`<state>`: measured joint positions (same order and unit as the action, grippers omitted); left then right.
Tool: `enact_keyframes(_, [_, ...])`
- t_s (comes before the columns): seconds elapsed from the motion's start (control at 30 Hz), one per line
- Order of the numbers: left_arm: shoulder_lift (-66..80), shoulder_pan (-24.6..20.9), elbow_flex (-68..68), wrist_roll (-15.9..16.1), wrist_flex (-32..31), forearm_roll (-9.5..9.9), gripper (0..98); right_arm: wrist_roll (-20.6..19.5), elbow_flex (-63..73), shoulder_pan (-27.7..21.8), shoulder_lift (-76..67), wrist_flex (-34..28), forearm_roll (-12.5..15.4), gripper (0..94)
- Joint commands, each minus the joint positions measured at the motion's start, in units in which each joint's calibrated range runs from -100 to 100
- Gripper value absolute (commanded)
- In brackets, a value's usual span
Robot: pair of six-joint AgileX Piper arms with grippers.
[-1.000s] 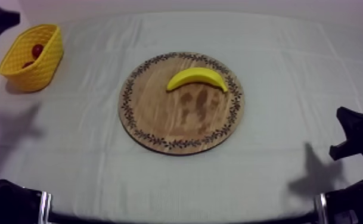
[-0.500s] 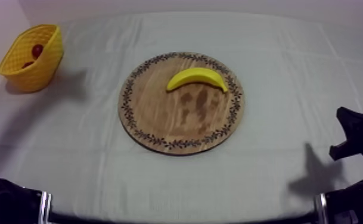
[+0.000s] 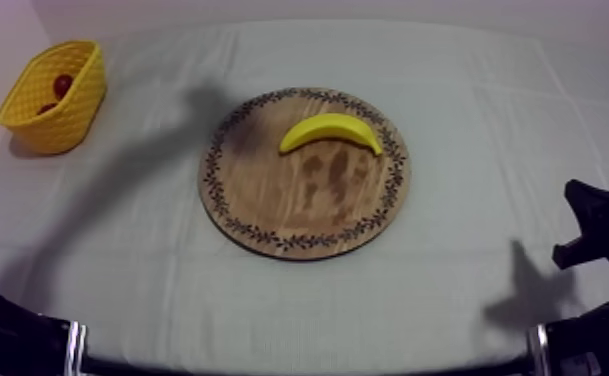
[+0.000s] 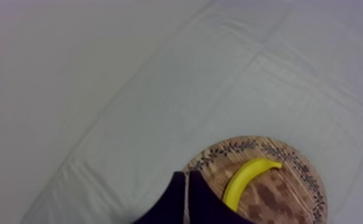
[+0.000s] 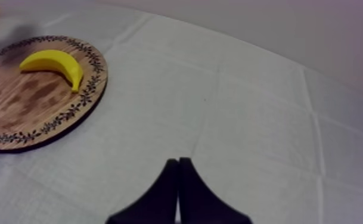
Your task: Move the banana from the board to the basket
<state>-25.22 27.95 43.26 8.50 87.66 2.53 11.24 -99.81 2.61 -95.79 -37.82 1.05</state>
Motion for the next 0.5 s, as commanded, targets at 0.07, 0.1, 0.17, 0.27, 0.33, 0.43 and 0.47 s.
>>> enact_keyframes(0.07, [-7.8, 1.1, 10.1, 1.2, 3.5, 0.09, 0.1, 0.0, 0.0, 0.0, 0.0, 0.0, 0.0, 0.2])
enact_keyframes(0.1, [-9.2, 1.4, 11.8, 1.5, 4.4, 0.13, 0.1, 0.0, 0.0, 0.0, 0.0, 0.0, 0.0, 0.2])
enact_keyframes(0.17, [-12.0, 1.9, 15.0, 1.8, 6.2, 0.32, 0.1, 0.0, 0.0, 0.0, 0.0, 0.0, 0.0, 0.2])
enact_keyframes(0.27, [-15.9, 2.7, 19.3, 2.4, 8.9, 0.73, 0.1, 0.0, 0.0, 0.0, 0.0, 0.0, 0.0, 0.2])
enact_keyframes(0.33, [-18.1, 3.3, 21.2, 2.7, 10.4, 1.0, 0.1, 0.0, 0.0, 0.0, 0.0, 0.0, 0.0, 0.2])
enact_keyframes(0.43, [-20.2, 4.0, 21.2, 3.1, 11.5, 1.29, 0.1, 0.0, 0.0, 0.0, 0.0, 0.0, 0.0, 0.2])
enact_keyframes(0.47, [-20.7, 4.2, 20.7, 3.2, 11.7, 1.34, 0.1, 0.0, 0.0, 0.0, 0.0, 0.0, 0.0, 0.2])
